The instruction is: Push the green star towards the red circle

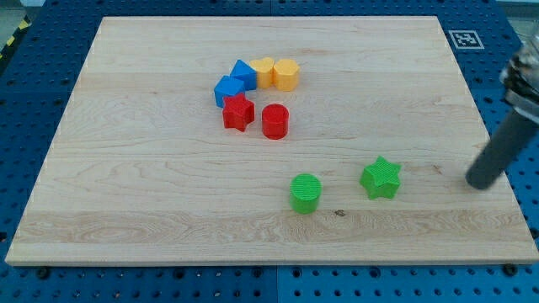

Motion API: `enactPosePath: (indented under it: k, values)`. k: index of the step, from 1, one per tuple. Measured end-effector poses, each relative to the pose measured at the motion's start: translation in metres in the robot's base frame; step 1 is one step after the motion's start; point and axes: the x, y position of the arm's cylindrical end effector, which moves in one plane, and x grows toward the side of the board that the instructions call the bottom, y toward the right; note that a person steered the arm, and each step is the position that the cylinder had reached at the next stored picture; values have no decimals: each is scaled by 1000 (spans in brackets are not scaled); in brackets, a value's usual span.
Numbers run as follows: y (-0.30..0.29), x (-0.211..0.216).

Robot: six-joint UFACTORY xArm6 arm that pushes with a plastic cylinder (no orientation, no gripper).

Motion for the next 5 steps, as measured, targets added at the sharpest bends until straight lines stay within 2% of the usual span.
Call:
enactPosePath:
  k: [1,2,4,5]
  values:
    - [-2,32]
    - [-36,26]
    - [-146,-13]
    - [-168,-44]
